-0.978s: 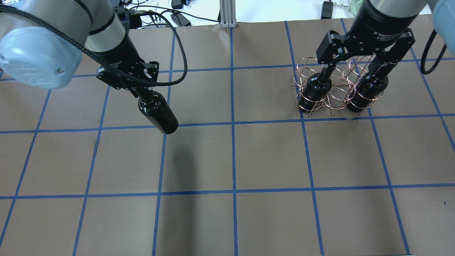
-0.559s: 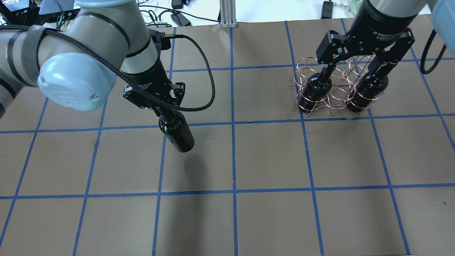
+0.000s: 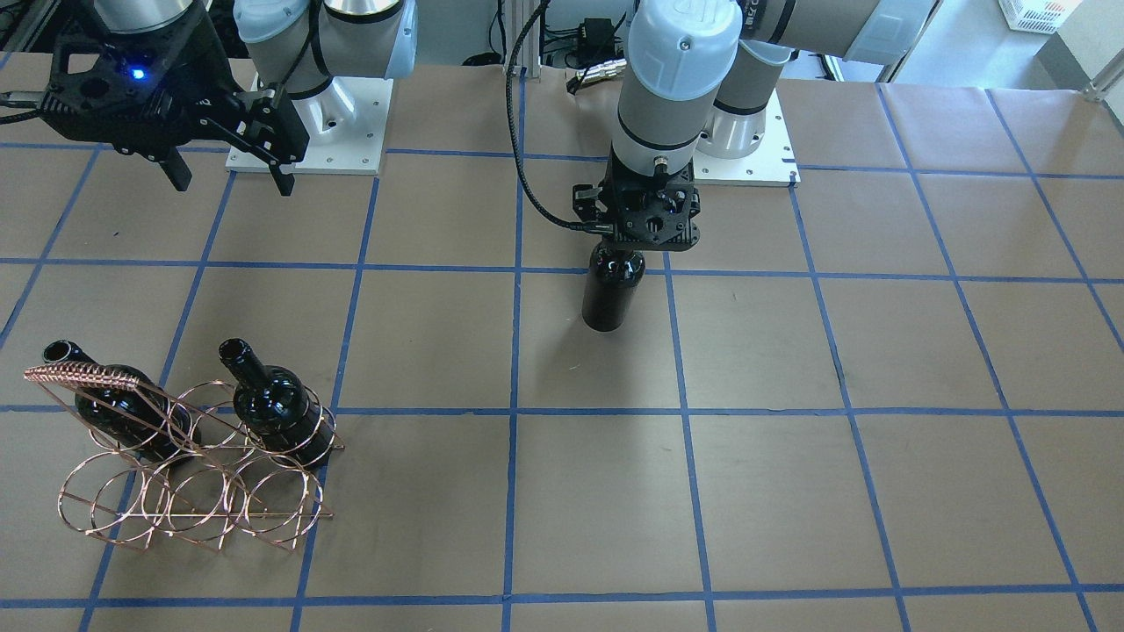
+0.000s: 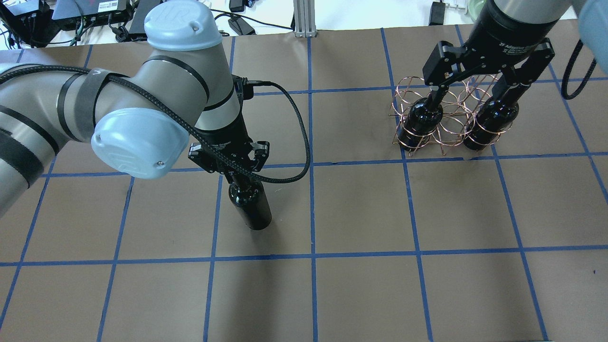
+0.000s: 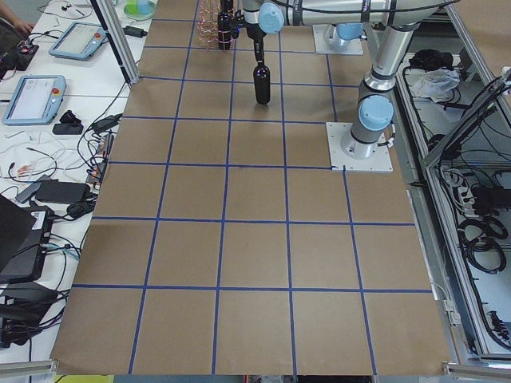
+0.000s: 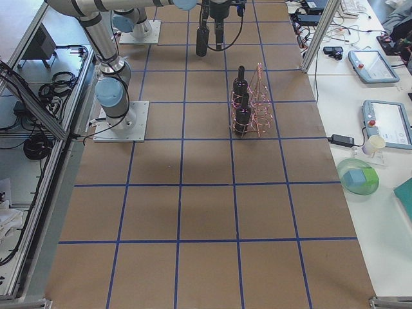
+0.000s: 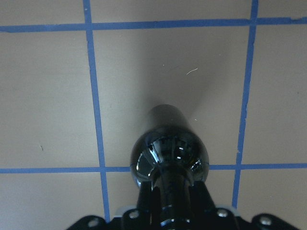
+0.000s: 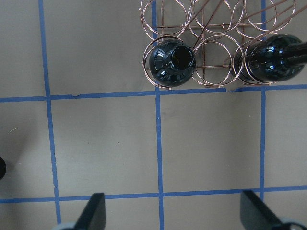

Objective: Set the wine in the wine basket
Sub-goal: 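Stand the bottle upright on the table and open the left gripper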

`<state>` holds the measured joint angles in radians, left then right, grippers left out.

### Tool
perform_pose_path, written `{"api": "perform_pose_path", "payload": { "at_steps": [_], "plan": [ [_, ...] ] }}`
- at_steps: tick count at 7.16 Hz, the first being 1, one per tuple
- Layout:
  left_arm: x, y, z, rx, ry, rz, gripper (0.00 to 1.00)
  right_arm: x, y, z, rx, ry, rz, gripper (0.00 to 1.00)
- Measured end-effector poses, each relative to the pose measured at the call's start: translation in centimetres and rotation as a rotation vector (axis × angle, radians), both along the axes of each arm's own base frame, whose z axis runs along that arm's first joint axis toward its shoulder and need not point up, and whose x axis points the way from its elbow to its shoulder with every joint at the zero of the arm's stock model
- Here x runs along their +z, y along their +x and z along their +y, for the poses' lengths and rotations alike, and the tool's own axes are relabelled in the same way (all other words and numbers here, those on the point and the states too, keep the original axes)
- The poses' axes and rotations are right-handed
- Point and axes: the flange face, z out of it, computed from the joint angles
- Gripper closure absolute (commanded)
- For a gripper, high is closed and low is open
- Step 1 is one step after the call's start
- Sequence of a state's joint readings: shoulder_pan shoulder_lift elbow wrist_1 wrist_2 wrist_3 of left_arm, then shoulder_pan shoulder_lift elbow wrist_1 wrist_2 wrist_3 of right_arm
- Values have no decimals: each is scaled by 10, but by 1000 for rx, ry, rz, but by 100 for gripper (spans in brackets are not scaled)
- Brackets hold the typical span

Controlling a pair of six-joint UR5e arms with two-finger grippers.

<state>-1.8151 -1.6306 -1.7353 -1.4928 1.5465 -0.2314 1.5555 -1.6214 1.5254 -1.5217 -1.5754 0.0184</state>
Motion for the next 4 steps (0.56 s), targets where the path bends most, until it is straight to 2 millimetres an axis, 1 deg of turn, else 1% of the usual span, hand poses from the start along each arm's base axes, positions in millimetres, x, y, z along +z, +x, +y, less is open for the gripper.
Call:
{"api": "perform_pose_path", "payload": {
  "at_steps": [4],
  "plan": [
    [-4,-5,2,-1,21,35,100,0,0,0,0,0,0,0]
  ]
}}
